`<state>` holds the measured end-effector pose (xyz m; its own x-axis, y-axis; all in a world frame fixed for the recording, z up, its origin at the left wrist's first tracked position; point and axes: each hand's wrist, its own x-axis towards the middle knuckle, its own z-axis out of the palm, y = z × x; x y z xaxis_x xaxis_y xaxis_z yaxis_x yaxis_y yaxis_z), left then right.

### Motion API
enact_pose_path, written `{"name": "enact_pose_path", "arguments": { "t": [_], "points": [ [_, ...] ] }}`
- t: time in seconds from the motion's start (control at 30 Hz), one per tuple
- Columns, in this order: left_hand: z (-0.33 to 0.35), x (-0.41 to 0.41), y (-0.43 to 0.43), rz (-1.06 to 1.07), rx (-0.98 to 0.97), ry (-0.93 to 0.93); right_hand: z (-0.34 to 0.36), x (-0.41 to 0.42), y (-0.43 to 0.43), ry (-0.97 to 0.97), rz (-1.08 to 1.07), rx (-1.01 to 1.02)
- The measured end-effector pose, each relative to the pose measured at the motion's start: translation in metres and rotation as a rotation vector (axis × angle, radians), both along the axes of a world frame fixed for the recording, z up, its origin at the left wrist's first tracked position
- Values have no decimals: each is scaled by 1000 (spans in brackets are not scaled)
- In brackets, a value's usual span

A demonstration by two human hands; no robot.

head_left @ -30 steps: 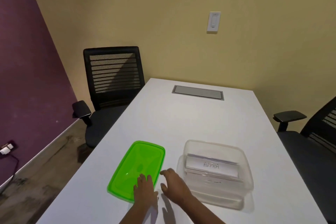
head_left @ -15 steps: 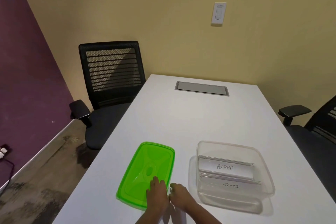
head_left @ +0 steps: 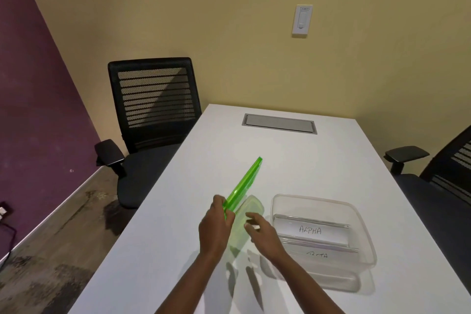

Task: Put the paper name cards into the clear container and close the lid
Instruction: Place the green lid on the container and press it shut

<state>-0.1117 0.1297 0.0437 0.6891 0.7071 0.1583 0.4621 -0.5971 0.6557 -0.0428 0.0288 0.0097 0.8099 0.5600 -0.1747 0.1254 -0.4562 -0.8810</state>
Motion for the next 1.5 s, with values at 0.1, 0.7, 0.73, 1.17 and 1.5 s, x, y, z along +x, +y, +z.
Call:
{"name": "enact_pose_path", "arguments": {
  "t": [0.1,0.7,0.73,1.17,1.5],
  "points": [
    [31,4,-5,-38,61,-181,18,13,-14,-62,-92,78],
    [101,26,-43,-458,-583,-559,62,93,-182,32,-390,409],
    [101,29,-45,-448,-587,-564,61,94,-190,70,-370,417],
    [31,65,-79,-83,-954,-289,58,89,-229,372,-644,731],
    [-30,64,-97,35,-919,-137,29,93,-221,421,-695,502]
  ]
}}
